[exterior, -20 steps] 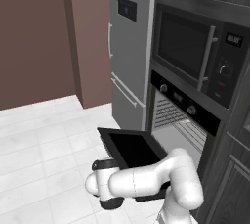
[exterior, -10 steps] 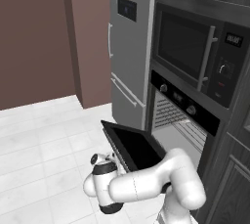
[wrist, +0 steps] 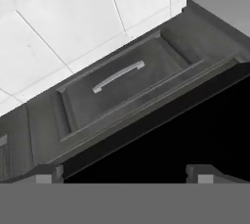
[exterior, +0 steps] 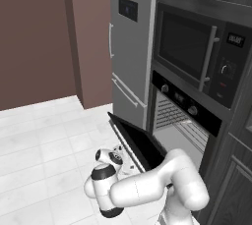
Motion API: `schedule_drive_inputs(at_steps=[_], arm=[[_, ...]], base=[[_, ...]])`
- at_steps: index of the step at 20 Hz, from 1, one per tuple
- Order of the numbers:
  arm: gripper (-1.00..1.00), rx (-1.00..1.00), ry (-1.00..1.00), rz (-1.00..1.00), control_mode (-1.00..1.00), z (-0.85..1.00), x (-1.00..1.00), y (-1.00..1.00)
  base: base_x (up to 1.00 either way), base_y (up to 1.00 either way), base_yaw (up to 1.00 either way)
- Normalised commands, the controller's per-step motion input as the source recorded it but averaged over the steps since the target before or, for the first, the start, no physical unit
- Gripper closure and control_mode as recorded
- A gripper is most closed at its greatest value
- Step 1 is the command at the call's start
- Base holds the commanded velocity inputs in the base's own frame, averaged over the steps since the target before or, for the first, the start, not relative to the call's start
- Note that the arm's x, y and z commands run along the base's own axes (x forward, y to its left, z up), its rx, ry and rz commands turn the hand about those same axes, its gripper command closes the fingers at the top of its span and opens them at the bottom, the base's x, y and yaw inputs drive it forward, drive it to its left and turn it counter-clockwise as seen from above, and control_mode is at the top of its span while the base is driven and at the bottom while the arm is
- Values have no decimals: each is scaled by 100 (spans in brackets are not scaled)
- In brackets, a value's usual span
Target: Place the fish on the rack of the oven, and slide the rack back inside. Close the oven door.
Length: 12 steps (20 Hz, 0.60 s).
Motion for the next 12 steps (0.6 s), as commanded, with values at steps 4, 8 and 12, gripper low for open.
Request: schedule_drive_inputs(at_steps=[4,8,12], arm=[[-100,-27,-7,-16,-100,14,22,-100],[-100,-25,-7,-16,-100,19,29,-100],[-100,-20,-8,-16,-100,13,31,-100]], base=[[0,0,0],[0,0,0],[0,0,0]])
